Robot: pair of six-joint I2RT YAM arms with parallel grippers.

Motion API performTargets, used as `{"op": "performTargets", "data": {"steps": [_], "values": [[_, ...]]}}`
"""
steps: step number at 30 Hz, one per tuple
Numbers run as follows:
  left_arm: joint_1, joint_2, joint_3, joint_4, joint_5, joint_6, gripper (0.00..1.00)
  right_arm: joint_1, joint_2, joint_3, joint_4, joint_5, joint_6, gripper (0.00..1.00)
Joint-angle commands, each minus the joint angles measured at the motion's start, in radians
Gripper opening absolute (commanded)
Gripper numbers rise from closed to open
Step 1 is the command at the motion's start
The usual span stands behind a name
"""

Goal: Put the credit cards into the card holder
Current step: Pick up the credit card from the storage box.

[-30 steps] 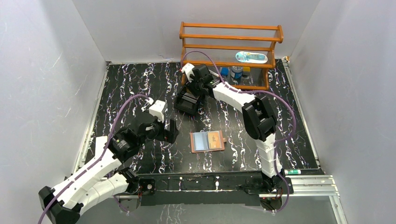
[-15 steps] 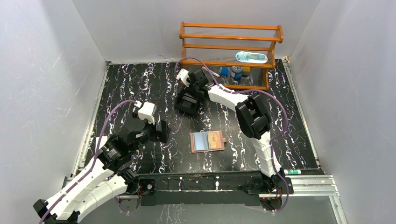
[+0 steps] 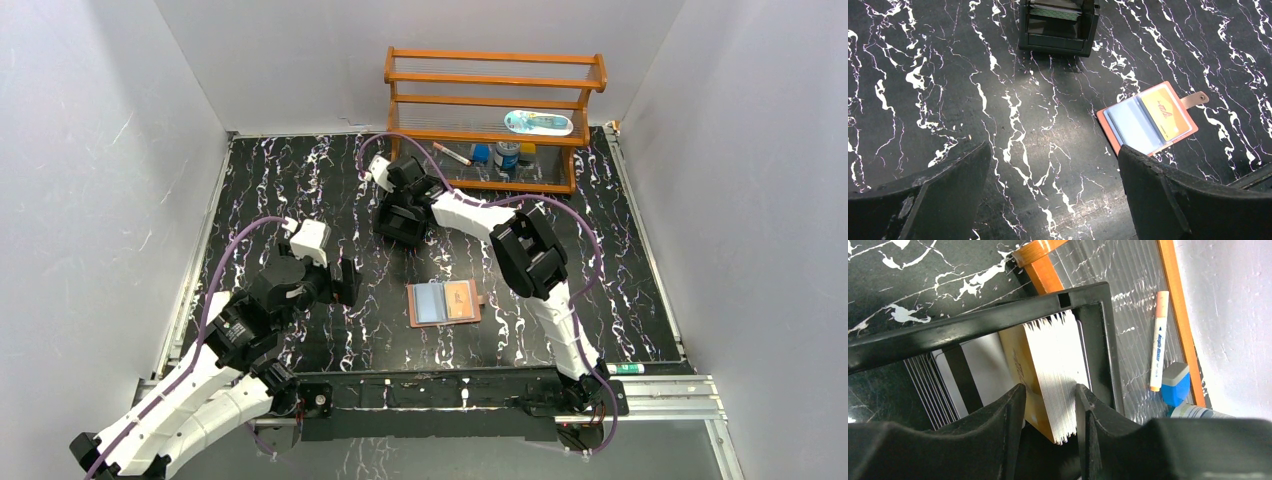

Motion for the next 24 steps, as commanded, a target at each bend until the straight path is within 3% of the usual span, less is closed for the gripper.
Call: {"op": "performTargets", "data": {"steps": [1,12,19,24], "values": [[0.003,-0.015,-0.005,0.0,-0.022,0.005,0.99,-0.004,0.009,0.057,0.018,0.023,-0.006,0.47],[0.003,-0.014,-0.008,-0.001,-0.019,0.0,0.99,-0.012,-0.03,0.093,-0.001,-0.012,0.03,0.27],[0.002,-0.016,-0.008,-0.001,-0.019,0.0,0.99,-0.019,-0.034,0.135,-0.043,-0.04,0.052,0.22],[0.003,-0.008,-0.007,-0.002,-0.02,0.007,0.99,-0.021,-0.055,0.14,-0.071,-0.072,0.062,0.09]]}}
